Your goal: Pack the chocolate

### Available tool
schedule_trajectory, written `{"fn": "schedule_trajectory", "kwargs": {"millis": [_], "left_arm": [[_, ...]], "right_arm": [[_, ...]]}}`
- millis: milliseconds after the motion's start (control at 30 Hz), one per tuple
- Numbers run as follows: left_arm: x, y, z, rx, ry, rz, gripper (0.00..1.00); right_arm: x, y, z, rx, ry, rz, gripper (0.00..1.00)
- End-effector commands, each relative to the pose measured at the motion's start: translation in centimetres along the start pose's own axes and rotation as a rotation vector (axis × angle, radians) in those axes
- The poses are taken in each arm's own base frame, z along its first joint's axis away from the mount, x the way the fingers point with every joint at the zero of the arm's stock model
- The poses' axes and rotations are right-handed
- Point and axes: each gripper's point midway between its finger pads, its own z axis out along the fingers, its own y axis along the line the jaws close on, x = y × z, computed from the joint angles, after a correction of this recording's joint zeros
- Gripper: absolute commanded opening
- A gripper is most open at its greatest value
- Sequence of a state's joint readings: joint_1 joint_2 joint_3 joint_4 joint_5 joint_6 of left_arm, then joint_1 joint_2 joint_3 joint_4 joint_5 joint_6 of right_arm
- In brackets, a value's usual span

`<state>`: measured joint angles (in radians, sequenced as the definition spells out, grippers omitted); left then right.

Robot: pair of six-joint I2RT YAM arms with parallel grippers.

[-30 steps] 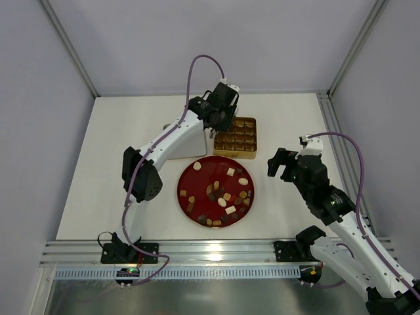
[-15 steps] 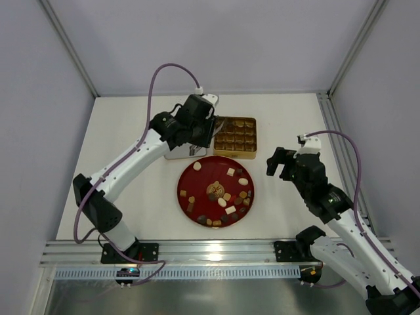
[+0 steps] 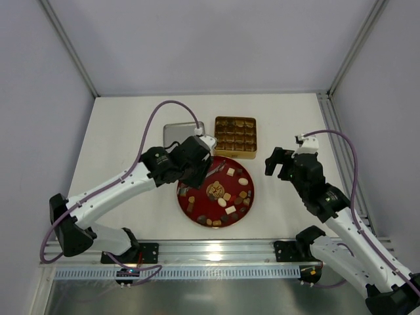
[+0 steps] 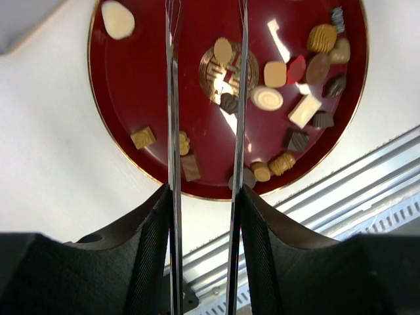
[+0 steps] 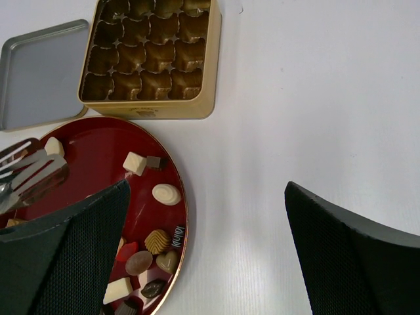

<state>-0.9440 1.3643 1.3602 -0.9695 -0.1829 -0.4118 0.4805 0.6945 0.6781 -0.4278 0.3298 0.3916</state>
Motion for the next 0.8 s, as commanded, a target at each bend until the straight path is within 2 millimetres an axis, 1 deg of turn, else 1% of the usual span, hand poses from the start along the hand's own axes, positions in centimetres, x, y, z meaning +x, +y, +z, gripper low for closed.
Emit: {"fn": "schedule_trajectory", "kwargs": {"millis": [0,200,467,767], "left_arm": [[1.3,-0.2,0.1,-0.007,-0.001,-0.028,0.44],[2.7,-0.3,1.2,-0.023,0.03,-0.026,0.44],[3.4,-1.2,2.3,-0.009,0.063,-0.012,0.44],[4.5,-1.9,3.5,-0.006,0.11,0.002,0.43]], "right_arm": [[-0.4,0.4,0.4,-0.014,-0.025,0.01,1.0],[-0.3,0.3,0.3,-0.011,-0.022,0.009,1.0],[-0.2,0.1,0.2,-0.006,-0.022,0.008,1.0],[0.0,0.0,0.3,-0.003,-0.02,0.006,1.0]]}}
